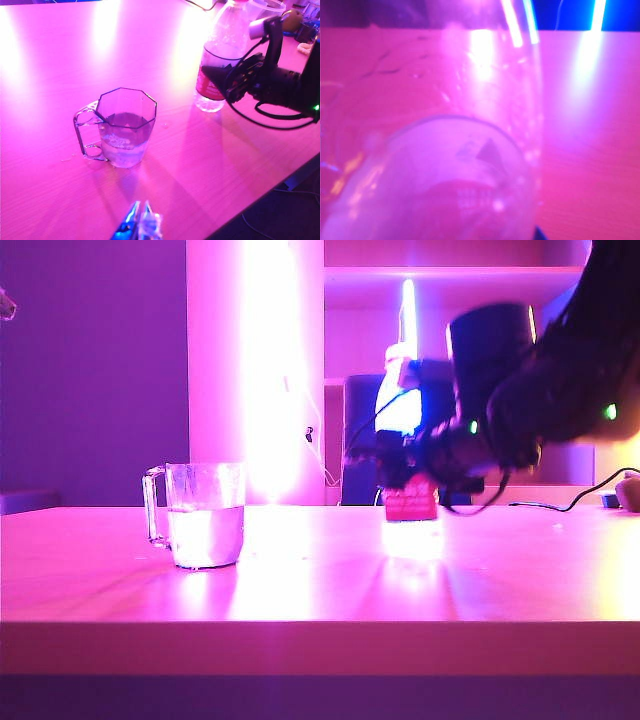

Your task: Pick up the mineral water bottle on the table and pour water into the mug until it's half full.

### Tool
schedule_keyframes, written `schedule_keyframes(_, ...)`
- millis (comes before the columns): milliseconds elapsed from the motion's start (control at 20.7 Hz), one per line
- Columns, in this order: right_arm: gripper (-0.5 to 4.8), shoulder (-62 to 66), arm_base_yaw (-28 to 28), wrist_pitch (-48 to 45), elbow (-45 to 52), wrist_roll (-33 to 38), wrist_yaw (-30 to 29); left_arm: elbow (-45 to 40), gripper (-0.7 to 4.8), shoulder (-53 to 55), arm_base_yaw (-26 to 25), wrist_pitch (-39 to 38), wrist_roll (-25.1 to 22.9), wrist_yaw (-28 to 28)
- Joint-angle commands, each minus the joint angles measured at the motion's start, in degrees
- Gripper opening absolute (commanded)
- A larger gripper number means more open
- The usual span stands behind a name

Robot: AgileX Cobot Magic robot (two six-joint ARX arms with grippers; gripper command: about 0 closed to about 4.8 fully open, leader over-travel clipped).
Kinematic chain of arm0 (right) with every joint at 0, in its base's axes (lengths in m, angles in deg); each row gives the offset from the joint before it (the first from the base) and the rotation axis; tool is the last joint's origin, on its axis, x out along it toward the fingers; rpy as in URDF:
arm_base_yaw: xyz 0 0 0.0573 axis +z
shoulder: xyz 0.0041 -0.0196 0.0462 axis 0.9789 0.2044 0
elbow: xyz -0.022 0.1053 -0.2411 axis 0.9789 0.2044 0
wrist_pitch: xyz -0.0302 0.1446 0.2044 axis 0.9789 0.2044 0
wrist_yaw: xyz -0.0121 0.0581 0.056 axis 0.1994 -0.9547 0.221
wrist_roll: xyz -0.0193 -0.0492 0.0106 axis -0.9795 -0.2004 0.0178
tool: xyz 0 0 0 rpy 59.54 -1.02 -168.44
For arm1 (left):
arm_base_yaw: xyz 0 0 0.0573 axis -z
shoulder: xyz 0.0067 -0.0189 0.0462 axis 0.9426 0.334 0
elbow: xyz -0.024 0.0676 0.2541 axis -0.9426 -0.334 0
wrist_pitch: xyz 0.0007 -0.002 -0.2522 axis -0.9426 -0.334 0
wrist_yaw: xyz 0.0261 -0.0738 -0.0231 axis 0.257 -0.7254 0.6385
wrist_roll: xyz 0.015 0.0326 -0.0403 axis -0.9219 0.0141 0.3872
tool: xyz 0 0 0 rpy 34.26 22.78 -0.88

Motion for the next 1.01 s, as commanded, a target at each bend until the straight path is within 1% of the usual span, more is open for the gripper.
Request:
schedule_keyframes(48,3.90,0.22,0.31,-1.68,0.50,0.20,-0.81,0.07,-0.05,-0.07,-0.02,0.33,-0.22,-0.13)
schedule_keyframes(96,4.73,0.17,0.31,-1.75,0.68,-0.11,-0.50,0.07,-0.05,-0.09,-0.02,0.31,-0.20,-0.15)
schedule_keyframes(289,4.79,-2.71,0.42,-0.50,1.75,-0.26,-0.20,0.07,-0.05,-0.11,-0.02,0.39,-0.22,-0.15)
schedule_keyframes(434,4.79,-7.23,0.83,4.44,3.37,-0.26,-0.26,0.07,-0.05,-0.11,-0.02,0.63,-0.20,-0.13)
schedule_keyframes(627,4.79,-15.06,2.23,10.23,8.20,-0.24,0.07,0.09,-0.05,-1.05,-0.07,2.89,1.95,0.13)
schedule_keyframes(723,4.79,-19.08,3.69,11.93,11.52,-0.24,0.81,0.09,-0.05,-3.52,-0.09,4.42,2.01,2.16)
schedule_keyframes(820,4.79,-24.59,6.73,11.98,16.15,-0.24,2.21,0.09,-0.05,-8.09,-0.09,5.55,3.74,7.65)
schedule_keyframes(868,4.79,-27.93,8.81,12.00,18.62,-0.24,2.91,0.07,-0.05,-11.54,-0.09,6.14,4.94,12.90)
schedule_keyframes(916,4.19,-30.18,10.34,12.09,20.13,-0.24,3.91,0.07,-0.05,-13.09,-0.09,6.19,5.27,14.75)
schedule_keyframes(965,3.16,-33.53,12.79,12.00,22.18,-0.24,6.34,0.07,-0.05,-15.96,-0.09,6.12,5.84,17.86)
schedule_keyframes(1013,2.61,-36.06,14.64,12.04,23.41,-0.22,8.44,0.07,-0.05,-17.90,-0.09,5.88,6.29,20.15)
